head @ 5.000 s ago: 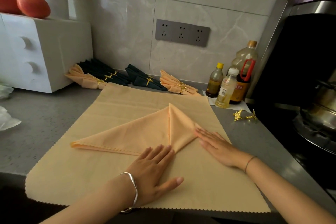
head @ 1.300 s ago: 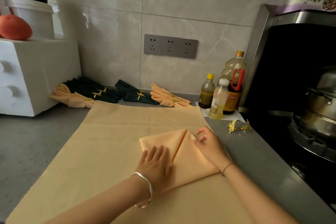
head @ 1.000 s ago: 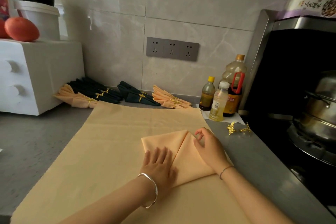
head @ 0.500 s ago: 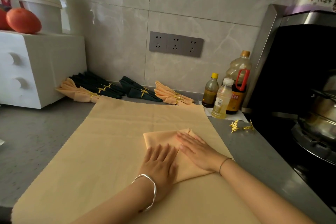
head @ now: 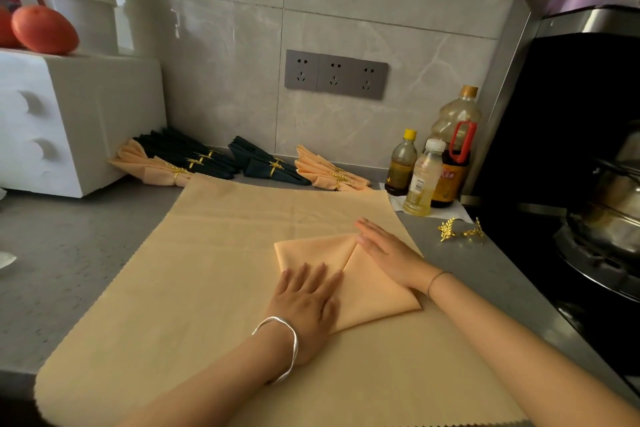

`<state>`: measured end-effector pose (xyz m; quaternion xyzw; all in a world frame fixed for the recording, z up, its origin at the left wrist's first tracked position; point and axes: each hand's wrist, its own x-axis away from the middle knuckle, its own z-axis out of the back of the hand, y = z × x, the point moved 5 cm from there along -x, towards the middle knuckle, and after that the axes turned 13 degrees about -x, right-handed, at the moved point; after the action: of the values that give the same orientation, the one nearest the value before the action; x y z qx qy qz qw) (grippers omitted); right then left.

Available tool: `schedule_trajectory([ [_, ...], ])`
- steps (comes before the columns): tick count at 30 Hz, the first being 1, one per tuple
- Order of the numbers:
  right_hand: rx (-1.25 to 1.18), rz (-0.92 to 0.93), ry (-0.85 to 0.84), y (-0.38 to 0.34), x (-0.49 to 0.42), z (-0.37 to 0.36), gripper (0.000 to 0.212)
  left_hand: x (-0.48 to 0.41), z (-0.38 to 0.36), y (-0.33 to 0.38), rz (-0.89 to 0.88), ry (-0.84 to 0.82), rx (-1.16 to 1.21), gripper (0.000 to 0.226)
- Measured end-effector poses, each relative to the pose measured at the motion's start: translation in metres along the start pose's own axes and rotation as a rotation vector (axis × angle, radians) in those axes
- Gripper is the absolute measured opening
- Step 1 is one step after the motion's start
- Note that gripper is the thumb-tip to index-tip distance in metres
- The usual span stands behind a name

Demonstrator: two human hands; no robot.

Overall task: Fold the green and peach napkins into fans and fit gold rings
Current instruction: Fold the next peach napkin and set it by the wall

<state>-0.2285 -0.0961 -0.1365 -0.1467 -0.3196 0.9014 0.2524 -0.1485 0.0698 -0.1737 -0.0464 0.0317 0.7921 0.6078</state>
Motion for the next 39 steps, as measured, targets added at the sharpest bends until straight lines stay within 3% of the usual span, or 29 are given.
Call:
schedule_trajectory([
  [5, 0.240, 0.202, -0.102, -0.033, 0.066, 0.007, 0.044, 0.000, 0.000, -0.002, 0.014, -0.023, -0.007, 0.050],
  [7, 0.360, 0.183, -0.153, -0.034, 0.086, 0.010, 0.049, 0.000, -0.001, -0.002, 0.011, -0.033, -0.012, 0.053],
  [11, 0.489, 0.112, -0.208, -0.024, 0.100, 0.012, 0.054, -0.001, -0.003, -0.001, -0.007, -0.042, -0.005, 0.089],
  [16, 0.415, 0.087, -0.152, -0.011, 0.089, 0.018, 0.046, 0.000, 0.000, -0.001, -0.004, -0.059, 0.001, 0.071],
  [21, 0.012, 0.030, -0.071, 0.009, 0.065, 0.031, 0.034, 0.000, 0.004, -0.002, -0.004, -0.078, -0.010, 0.049],
  [27, -0.115, 0.032, -0.080, 0.008, 0.044, 0.025, 0.009, 0.004, 0.007, 0.001, 0.008, -0.120, 0.076, 0.054],
  [30, -0.130, 0.057, -0.044, 0.006, 0.036, 0.020, 0.013, 0.004, 0.006, 0.000, 0.012, -0.148, 0.053, 0.060],
  [39, -0.158, 0.037, 0.119, 0.017, 0.028, 0.010, 0.021, 0.001, 0.006, -0.002, -0.004, -0.172, 0.040, 0.049],
])
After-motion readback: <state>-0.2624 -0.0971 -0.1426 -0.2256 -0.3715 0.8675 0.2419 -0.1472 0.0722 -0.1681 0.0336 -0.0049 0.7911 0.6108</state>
